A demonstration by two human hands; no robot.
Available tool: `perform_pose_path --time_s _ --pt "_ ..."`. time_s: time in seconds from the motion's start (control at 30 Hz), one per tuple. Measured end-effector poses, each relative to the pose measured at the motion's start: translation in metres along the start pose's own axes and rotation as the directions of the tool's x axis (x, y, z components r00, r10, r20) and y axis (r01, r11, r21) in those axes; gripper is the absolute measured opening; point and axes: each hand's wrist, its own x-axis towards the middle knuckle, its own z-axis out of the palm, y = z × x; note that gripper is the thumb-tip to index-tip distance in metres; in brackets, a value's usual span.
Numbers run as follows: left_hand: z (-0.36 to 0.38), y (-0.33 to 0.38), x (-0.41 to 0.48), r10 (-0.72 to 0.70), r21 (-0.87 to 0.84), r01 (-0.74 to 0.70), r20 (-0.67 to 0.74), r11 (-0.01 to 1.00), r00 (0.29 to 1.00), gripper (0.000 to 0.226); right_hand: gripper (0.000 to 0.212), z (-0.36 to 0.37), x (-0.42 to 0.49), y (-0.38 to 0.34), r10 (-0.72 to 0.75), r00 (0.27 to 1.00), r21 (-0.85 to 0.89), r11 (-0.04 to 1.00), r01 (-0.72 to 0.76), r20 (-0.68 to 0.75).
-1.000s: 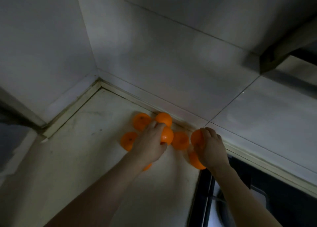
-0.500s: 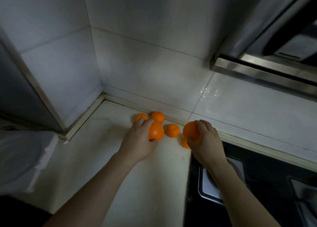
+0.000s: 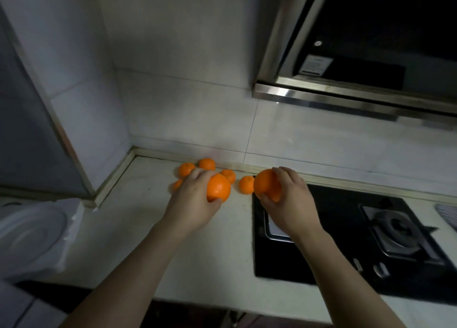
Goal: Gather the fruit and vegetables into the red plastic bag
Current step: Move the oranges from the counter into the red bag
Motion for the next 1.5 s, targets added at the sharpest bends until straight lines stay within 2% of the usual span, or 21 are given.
perform_pose_path --time_s 0.4,0.63,0.9,1.17,1.5 --pt "-0.001 0.084 -0.033 0.145 0.004 -0.145 0.032 0.989 0.989 0.065 0.066 -0.084 -0.074 0.028 0.089 0.991 -0.002 0.996 -0.089 -0.097" --pt "0.038 0.169 -0.055 0.231 -0.049 -0.228 0.047 0.972 0.972 0.063 0.062 -0.148 -0.139 0.094 0.189 0.975 -0.030 0.981 -0.194 -0.120" --pt "0.092 0.283 -0.101 0.288 -0.131 -0.269 0.158 0.954 0.945 0.065 0.062 -0.224 -0.216 0.178 0.297 0.937 -0.047 0.949 -0.311 -0.185" --pt "0.154 0.387 -0.132 0.396 -0.199 -0.357 0.213 0.913 0.893 0.061 0.062 -0.284 -0.289 0.259 0.401 0.880 -0.071 0.900 -0.430 -0.253" --pt "0.236 0.490 -0.138 0.559 -0.317 -0.473 0.293 0.822 0.775 0.059 0.066 -0.332 -0.336 0.338 0.543 0.754 -0.047 0.800 -0.599 -0.369"
